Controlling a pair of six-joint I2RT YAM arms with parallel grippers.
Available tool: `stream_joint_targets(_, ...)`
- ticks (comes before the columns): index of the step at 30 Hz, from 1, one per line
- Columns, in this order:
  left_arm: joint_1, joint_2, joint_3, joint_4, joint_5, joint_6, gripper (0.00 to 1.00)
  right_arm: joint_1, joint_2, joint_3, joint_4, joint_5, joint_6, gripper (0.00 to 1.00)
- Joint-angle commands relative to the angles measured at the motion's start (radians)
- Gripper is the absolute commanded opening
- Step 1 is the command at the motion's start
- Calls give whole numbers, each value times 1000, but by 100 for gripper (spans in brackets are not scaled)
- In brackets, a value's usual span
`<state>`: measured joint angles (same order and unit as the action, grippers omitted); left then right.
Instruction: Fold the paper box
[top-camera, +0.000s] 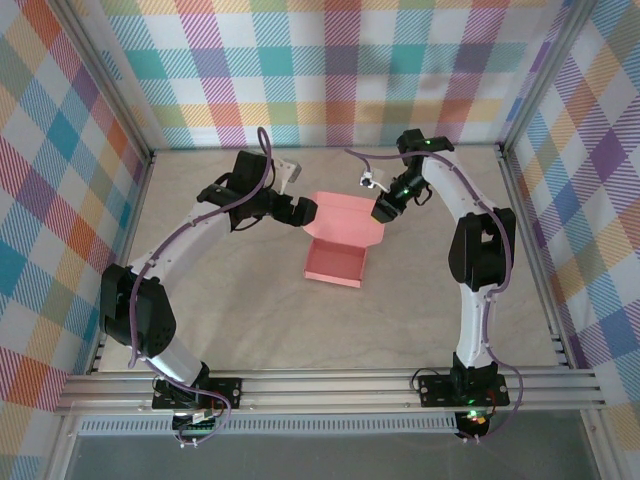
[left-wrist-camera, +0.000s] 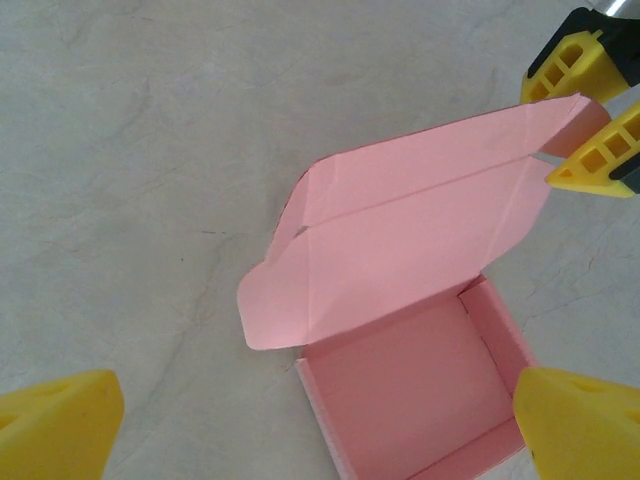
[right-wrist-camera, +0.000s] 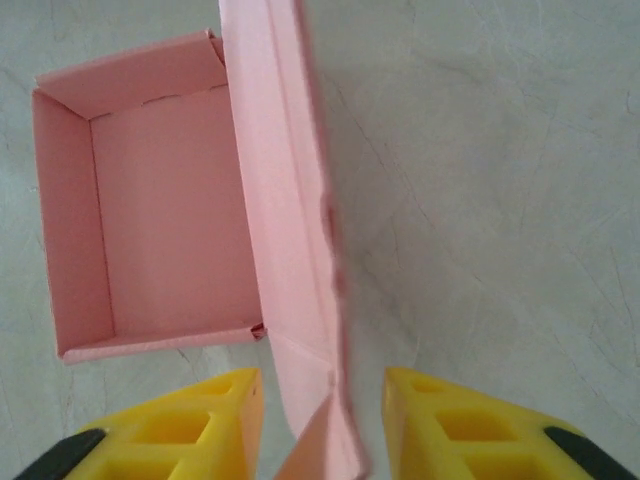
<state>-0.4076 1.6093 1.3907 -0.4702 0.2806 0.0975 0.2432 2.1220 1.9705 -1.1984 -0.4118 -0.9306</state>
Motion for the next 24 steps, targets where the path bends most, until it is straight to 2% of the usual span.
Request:
stream_joint_targets(1,12,-4,23,1,27,-7,100,-5,11,25,-22,1,-17,39)
stream_joint_targets(4,13,1,24,1,33,-8,100,-8,-5,16,-4,7,-11,43)
stream_joint_targets(11,13,8,27,7,42,-13,100,-13,3,1,-27,-13,-21,43)
stream_joint_targets(15,13,8,22,8,40,-13,100,-14,22,12,-59,-32,-26,37)
stream_joint_targets(22,13,10,19,9,38,-15,100,-13,37,7,-78,-56,-27,36)
stream_joint_targets(24,13,11,19,10,38,-15,100,-13,41,9,-82,-60,-26,32)
